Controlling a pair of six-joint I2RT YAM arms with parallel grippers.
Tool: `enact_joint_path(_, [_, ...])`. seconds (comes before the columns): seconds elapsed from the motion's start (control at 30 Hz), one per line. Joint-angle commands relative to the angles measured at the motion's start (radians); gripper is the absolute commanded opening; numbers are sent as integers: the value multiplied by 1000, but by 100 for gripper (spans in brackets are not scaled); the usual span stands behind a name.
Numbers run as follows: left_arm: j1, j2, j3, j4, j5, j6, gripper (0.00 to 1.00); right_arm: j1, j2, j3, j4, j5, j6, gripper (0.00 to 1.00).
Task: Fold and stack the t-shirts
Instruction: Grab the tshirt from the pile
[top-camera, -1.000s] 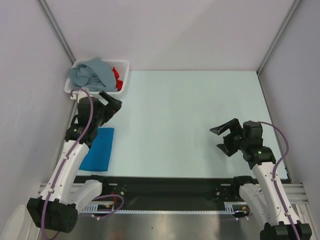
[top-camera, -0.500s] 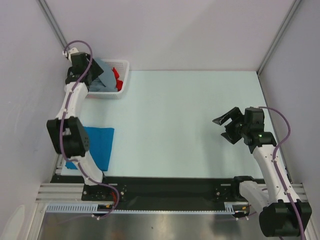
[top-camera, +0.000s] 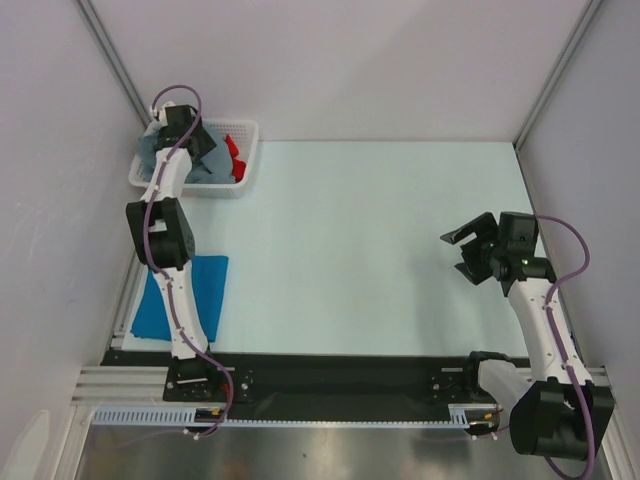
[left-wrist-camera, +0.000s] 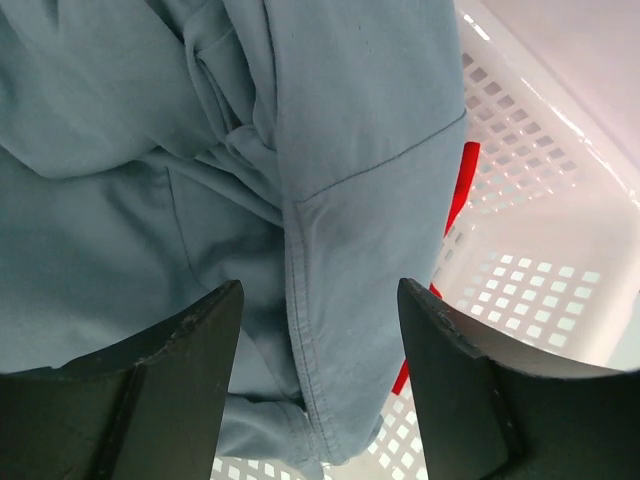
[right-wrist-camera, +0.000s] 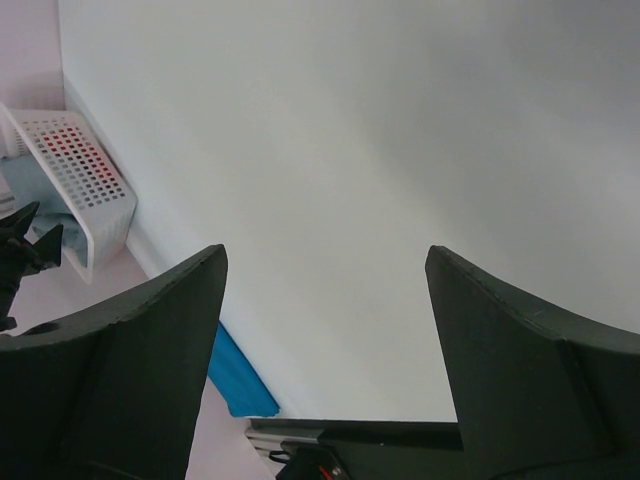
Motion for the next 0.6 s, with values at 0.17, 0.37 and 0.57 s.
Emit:
enact_joint_path(0.17, [15,57,87,105,38,-29,61,-21,20,48,27,14,1,86])
enact_joint_path(0.37, [24,88,120,121,56,-30,58,-25,7,60,-14,4,-31,86])
enact_joint_path(0.57, [25,89,134,147,134,-50,6,-28,-18,51,-46,-12,-57,86])
